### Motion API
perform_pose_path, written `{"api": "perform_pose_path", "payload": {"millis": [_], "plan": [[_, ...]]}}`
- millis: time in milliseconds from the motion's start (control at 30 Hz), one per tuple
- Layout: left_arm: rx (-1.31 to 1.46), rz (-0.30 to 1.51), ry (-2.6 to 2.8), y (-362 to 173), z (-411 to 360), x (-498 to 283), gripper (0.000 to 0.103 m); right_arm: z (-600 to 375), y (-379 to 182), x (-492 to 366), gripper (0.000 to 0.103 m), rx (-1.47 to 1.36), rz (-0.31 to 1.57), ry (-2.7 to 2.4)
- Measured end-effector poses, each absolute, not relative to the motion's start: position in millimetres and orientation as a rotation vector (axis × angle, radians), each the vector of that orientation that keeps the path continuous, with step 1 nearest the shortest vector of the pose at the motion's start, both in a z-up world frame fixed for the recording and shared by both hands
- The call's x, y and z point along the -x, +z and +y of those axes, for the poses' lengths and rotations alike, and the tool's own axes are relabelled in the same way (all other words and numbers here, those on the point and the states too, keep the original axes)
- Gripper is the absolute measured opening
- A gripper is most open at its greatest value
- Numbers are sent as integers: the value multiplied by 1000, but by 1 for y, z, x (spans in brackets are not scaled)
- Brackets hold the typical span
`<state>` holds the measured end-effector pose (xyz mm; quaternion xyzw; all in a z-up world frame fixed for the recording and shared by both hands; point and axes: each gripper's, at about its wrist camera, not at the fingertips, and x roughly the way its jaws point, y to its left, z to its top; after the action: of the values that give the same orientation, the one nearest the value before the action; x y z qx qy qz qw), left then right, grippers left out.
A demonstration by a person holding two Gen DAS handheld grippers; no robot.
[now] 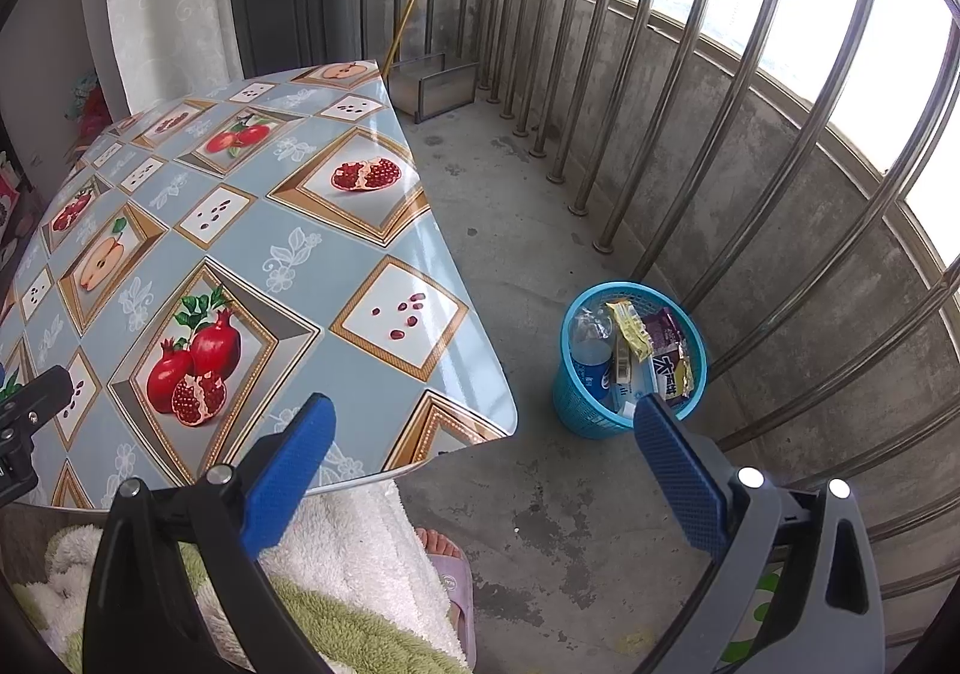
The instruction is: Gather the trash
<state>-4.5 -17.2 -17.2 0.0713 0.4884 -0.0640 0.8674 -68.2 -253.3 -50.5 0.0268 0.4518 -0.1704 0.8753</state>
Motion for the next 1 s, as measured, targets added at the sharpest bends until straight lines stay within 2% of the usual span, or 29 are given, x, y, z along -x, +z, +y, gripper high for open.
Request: {"api": "perform_pose_path", "payload": {"millis": [1000], "plan": [[-150, 1017, -131, -15, -16, 6, 95, -254, -51, 69, 98, -57, 942, -355]]}}
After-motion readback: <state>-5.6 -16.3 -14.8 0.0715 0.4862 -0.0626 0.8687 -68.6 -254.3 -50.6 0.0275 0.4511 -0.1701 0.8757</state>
